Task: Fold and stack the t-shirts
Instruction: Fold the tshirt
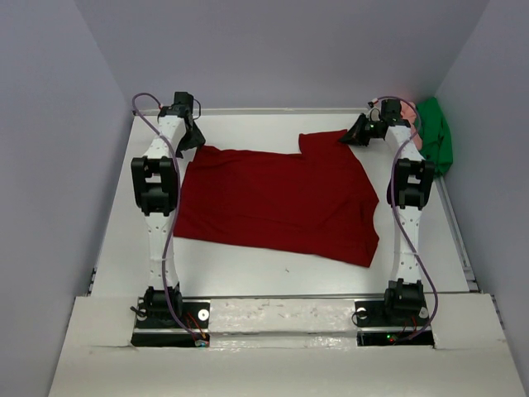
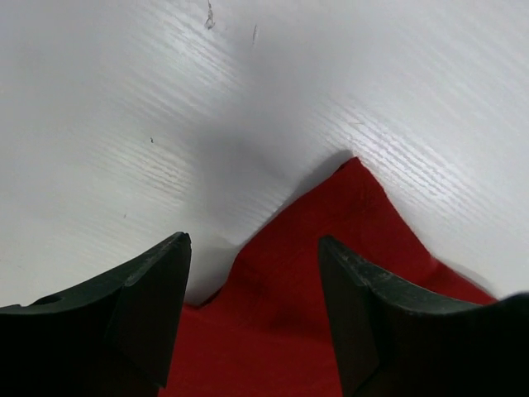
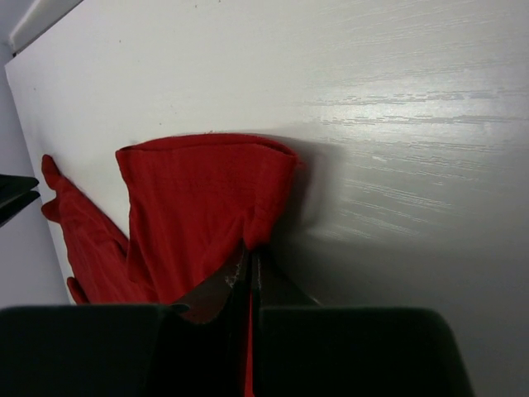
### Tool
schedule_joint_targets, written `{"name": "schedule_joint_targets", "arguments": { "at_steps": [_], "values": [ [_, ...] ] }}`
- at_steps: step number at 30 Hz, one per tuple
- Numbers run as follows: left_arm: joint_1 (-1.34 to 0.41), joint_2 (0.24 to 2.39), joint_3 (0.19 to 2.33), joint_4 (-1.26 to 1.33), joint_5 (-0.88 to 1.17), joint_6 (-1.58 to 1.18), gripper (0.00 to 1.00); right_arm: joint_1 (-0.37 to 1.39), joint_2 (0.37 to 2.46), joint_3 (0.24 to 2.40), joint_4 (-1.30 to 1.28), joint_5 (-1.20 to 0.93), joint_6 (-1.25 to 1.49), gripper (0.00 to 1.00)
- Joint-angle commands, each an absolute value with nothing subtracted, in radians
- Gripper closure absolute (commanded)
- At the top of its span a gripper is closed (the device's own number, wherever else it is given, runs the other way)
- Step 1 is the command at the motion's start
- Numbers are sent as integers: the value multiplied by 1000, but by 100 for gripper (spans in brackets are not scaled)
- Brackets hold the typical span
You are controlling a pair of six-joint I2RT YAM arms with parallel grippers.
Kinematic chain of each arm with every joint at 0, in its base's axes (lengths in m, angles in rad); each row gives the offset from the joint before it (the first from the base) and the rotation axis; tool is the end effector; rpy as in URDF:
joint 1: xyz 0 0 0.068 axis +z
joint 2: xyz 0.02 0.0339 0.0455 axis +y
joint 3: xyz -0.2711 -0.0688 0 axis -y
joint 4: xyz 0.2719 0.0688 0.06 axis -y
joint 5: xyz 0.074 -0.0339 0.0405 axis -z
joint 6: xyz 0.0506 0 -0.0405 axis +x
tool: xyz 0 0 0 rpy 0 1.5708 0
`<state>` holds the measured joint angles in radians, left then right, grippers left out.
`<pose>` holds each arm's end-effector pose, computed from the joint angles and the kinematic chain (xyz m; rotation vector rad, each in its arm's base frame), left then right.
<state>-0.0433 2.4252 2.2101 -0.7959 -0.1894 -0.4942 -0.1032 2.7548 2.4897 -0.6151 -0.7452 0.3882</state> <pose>0.5685 -0.0151 0.1873 -0.6388 2.4732 0.0389 0.6203 -0.0297 0.1167 0.2532 2.3797 1.0379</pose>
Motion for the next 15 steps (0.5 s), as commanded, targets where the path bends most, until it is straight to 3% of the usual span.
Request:
{"name": "schedule_joint_targets", "arguments": {
  "at_steps": [1, 11, 15],
  "values": [
    [-34, 2388, 2247, -759, -132, -469, 28, -98, 2715, 2479, -618, -729, 361, 100],
    [-25, 2421, 2233, -638, 138, -443, 28, -98, 2707, 2477, -632, -712, 342, 100],
    [-20, 2462, 2293, -652, 156, -445, 28, -98, 2701, 2476, -635, -707, 339, 100]
  ]
}}
